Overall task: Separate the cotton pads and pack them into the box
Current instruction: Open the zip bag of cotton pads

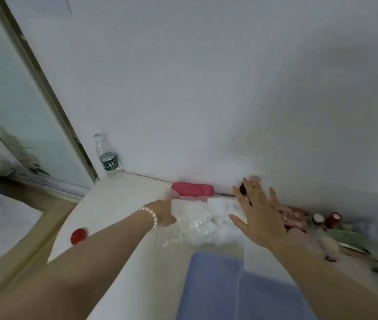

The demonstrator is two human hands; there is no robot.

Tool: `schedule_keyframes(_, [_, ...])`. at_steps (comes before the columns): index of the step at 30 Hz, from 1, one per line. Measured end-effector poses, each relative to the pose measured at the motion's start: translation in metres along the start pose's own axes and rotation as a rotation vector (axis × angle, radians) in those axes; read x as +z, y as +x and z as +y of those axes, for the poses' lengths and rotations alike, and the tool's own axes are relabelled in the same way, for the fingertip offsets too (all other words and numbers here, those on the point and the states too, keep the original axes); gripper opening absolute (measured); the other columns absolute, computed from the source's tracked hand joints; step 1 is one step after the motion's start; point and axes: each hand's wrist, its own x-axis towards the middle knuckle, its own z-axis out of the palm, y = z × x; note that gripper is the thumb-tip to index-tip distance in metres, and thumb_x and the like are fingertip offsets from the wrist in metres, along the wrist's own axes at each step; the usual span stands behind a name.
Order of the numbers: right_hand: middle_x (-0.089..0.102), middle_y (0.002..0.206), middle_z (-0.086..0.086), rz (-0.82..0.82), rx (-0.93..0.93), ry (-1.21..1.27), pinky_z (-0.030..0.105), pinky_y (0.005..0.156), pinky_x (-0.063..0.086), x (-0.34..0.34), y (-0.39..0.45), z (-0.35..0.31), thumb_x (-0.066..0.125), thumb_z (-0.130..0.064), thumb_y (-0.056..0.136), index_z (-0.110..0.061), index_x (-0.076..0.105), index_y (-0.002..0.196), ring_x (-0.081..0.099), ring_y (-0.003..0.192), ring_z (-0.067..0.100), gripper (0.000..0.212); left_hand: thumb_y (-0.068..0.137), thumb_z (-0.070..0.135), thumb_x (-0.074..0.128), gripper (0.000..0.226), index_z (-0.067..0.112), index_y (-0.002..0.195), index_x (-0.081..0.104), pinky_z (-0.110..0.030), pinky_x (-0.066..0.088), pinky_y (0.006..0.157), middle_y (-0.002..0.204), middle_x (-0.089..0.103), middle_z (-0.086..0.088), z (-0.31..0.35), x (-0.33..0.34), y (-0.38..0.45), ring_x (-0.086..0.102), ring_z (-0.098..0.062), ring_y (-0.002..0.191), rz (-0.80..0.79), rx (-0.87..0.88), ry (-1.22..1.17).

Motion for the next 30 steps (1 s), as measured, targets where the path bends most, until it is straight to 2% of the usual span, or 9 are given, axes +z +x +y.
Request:
schedule_keyframes(5, [0.033, 0.150, 0.009, -0.079, -0.053, -0.007, 0.054, 0.107, 0.005, 0.055, -0.002, -0.005, 0.015, -0.066, 0.089, -0.024, 0.038, 0.141, 0.020, 0.138, 0.031, 0.070, 0.091, 0.039, 0.048, 0.059, 0.010, 0.141, 0.033, -0.039, 0.040, 0.102, 0.140, 0.045, -0.011, -0.021, 0.048, 0.049, 0.049, -0.030, 0.123, 0.015, -0.119, -0.237])
schedule_keyframes(9, [0.041, 0.146, 0.008, -0.082, -0.061, 0.013, 0.054, 0.107, 0.013, 0.085, 0.010, -0.012, 0.013, -0.067, 0.090, -0.025, 0.040, 0.138, 0.032, 0.136, 0.031, 0.070, 0.095, 0.035, 0.044, 0.060, 0.002, 0.142, 0.026, -0.039, 0.038, 0.100, 0.139, 0.042, -0.018, -0.023, 0.082, 0.083, 0.046, -0.035, 0.124, 0.139, -0.190, -0.401])
schedule_keyframes(12, [0.041, 0.146, 0.010, -0.053, -0.039, 0.038, 0.057, 0.109, 0.026, 0.105, 0.019, -0.015, 0.010, -0.067, 0.090, -0.024, 0.042, 0.138, 0.039, 0.133, 0.033, 0.073, 0.096, 0.032, 0.040, 0.047, -0.001, 0.130, 0.036, -0.042, 0.038, 0.097, 0.127, 0.047, -0.022, -0.023, 0.096, 0.094, 0.046, -0.041, 0.117, 0.334, -0.301, -0.479])
schedule_keyframes(14, [0.033, 0.151, 0.009, -0.048, -0.050, 0.045, 0.057, 0.109, 0.022, 0.116, 0.020, -0.014, 0.001, -0.069, 0.087, -0.024, 0.035, 0.143, 0.032, 0.138, 0.033, 0.080, 0.096, 0.031, 0.040, 0.034, 0.001, 0.104, 0.054, -0.038, 0.043, 0.086, 0.111, 0.057, -0.023, -0.028, 0.104, 0.101, 0.054, -0.038, 0.102, 0.417, -0.341, -0.644])
schedule_keyframes(17, [0.028, 0.153, 0.010, -0.028, -0.057, 0.047, 0.057, 0.111, 0.018, 0.131, 0.017, -0.016, -0.012, -0.071, 0.081, -0.024, 0.030, 0.146, 0.028, 0.139, 0.033, 0.090, 0.090, 0.022, 0.055, 0.032, 0.005, 0.063, 0.054, -0.027, 0.041, 0.058, 0.074, 0.062, -0.018, -0.040, 0.114, 0.111, 0.053, -0.027, 0.064, 0.448, -0.369, -0.999])
schedule_keyframes(21, [0.001, 0.159, 0.004, -0.028, -0.071, 0.040, 0.051, 0.114, -0.004, 0.136, 0.017, -0.021, -0.030, -0.072, 0.061, -0.029, 0.002, 0.149, 0.002, 0.146, 0.026, 0.104, 0.090, 0.011, 0.058, 0.025, 0.004, 0.066, 0.056, -0.019, 0.036, 0.043, 0.055, 0.052, -0.007, -0.043, 0.112, 0.107, 0.045, -0.020, 0.046, 0.433, -0.291, -1.165])
schedule_keyframes(24, [-0.004, 0.159, 0.003, 0.026, -0.064, 0.029, 0.049, 0.113, -0.007, 0.129, 0.011, -0.027, -0.039, -0.071, 0.053, -0.029, -0.003, 0.149, -0.003, 0.146, 0.024, 0.111, 0.095, 0.003, 0.046, 0.034, 0.006, 0.061, 0.050, -0.014, 0.032, 0.031, 0.037, 0.049, 0.001, -0.035, 0.099, 0.086, 0.045, -0.009, 0.027, 0.476, -0.159, -1.222])
schedule_keyframes(27, [-0.006, 0.159, 0.004, 0.081, -0.037, 0.029, 0.048, 0.114, -0.007, 0.114, -0.001, -0.037, -0.036, -0.072, 0.057, -0.029, -0.002, 0.149, -0.004, 0.146, 0.023, 0.107, 0.095, 0.004, 0.046, 0.034, 0.008, 0.062, 0.052, -0.020, 0.041, 0.044, 0.057, 0.053, -0.006, -0.020, 0.081, 0.061, 0.054, -0.014, 0.048, 0.646, -0.050, -1.151])
schedule_keyframes(30, [-0.004, 0.159, 0.006, 0.155, 0.058, 0.130, 0.044, 0.115, -0.004, 0.084, -0.019, -0.055, -0.008, -0.072, 0.080, -0.027, 0.002, 0.150, -0.002, 0.146, 0.022, 0.083, 0.093, 0.004, 0.046, 0.016, 0.002, 0.085, 0.060, -0.025, 0.050, 0.068, 0.081, 0.064, -0.011, 0.001, 0.065, 0.025, 0.062, -0.022, 0.075, 0.793, 0.094, -1.215])
